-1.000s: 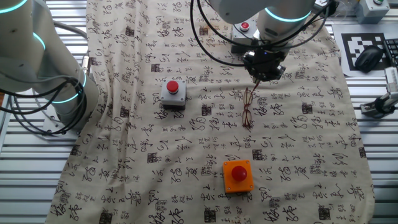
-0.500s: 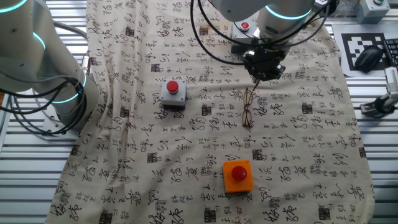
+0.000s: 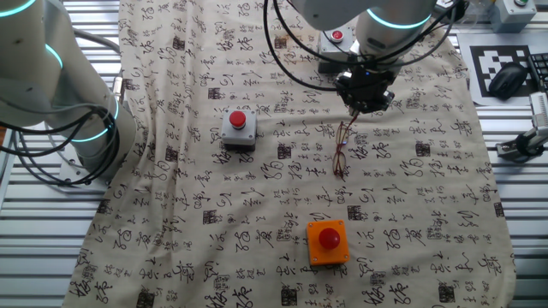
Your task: Unfold the leg of the glasses (with one hand)
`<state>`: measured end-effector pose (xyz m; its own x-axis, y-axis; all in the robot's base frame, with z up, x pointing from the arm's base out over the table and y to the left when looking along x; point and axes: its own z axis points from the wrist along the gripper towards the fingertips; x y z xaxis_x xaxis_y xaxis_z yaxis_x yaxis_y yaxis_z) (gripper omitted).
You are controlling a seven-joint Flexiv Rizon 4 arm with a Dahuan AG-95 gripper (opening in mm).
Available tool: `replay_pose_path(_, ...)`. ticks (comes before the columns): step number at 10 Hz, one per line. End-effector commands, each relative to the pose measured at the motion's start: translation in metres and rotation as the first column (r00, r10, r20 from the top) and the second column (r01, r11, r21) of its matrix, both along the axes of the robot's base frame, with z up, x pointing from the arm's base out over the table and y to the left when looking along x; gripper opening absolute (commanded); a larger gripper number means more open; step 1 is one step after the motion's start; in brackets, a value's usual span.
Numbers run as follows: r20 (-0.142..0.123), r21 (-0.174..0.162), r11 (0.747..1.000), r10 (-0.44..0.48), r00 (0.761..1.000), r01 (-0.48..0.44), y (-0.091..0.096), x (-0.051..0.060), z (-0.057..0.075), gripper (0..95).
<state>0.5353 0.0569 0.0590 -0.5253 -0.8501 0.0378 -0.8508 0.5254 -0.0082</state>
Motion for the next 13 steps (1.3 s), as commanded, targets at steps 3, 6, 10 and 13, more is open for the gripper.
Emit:
replay_pose_path(3, -0.004, -0.004, 1.000, -0.002, 1.000, 0.002, 0.0000, 0.0003, 0.0005, 0.0)
replay_pose_path(6, -0.008, -0.011, 1.000, -0.003, 1.000, 0.003, -0.0001, 0.0001, 0.0014, 0.0)
replay_pose_path(10, -0.011, -0.014, 1.000, -0.004, 1.000, 0.003, -0.0009, 0.0000, 0.0028, 0.0)
replay_pose_path(13, -0.011, -0.011, 1.000, -0.007, 1.000, 0.007, -0.0008, -0.0002, 0.0036, 0.0)
